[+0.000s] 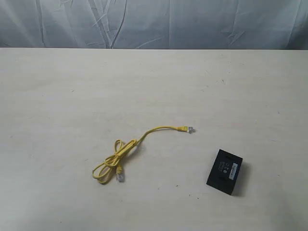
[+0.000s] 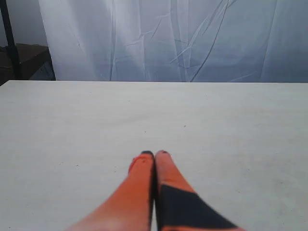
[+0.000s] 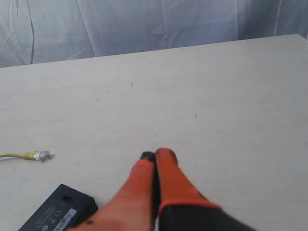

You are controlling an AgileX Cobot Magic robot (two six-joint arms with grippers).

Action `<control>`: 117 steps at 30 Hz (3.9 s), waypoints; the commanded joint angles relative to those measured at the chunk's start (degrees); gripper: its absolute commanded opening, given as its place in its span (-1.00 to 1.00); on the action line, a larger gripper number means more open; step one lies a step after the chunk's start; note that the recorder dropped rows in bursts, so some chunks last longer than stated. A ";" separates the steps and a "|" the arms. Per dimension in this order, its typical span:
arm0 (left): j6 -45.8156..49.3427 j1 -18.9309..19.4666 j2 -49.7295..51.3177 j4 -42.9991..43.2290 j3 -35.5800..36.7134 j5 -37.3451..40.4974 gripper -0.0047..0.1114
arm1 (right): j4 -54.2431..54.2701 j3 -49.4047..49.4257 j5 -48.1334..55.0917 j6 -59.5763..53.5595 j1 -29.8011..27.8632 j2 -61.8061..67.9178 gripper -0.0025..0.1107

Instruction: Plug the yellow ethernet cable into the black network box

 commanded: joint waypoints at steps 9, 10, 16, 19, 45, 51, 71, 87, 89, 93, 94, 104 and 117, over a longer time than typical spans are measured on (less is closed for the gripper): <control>0.00 0.29 -0.31 0.00 0.30 -0.28 -0.92 | 0.50 0.18 -0.49 0.00 0.09 -0.37 -0.97; 0.00 0.29 -0.31 0.00 0.30 -0.28 -0.92 | 0.50 0.18 -0.49 0.00 0.09 -0.37 -0.97; 0.00 0.29 -0.31 2.49 0.30 -10.30 -0.92 | 0.50 0.18 -0.49 0.00 0.09 -0.37 -0.97; 0.00 0.29 -0.31 2.49 0.30 -23.37 -0.92 | 0.50 0.18 -0.49 0.00 0.09 -0.37 -0.97; 0.38 0.29 -0.31 1.67 0.30 -52.34 -0.92 | 0.47 0.18 -0.65 0.00 0.09 -0.37 -0.97; 7.06 0.29 3.13 -4.30 -12.27 -20.02 -0.92 | 0.47 0.18 -0.52 0.00 0.09 -0.37 -0.97; 42.56 -2.16 79.07 -14.68 -52.87 19.27 -0.92 | 0.47 0.18 -0.52 0.00 0.09 -0.37 -0.97; 64.38 -34.54 128.58 -15.21 -100.67 35.05 -0.92 | 0.47 0.18 -0.64 0.00 0.09 -0.37 -0.97; 64.63 -35.86 129.80 -15.21 -100.67 36.03 -0.92 | 0.60 0.18 -0.41 0.00 0.09 -0.37 -0.97; 64.63 -36.47 129.92 -15.44 -100.67 39.17 -0.92 | 0.61 0.18 -0.52 0.00 0.09 -0.37 -0.97; 64.63 -36.47 129.92 -15.44 -100.67 40.06 -0.92 | 0.61 0.18 -0.52 0.00 0.09 -0.37 -0.97; 65.54 -36.47 131.29 -16.10 -100.67 37.61 -0.45 | 0.61 0.18 -0.52 0.00 0.09 -0.37 -0.97; 65.54 -36.47 133.03 -18.85 -100.67 37.83 -0.44 | 0.61 0.18 -0.65 0.00 0.09 -0.37 -0.97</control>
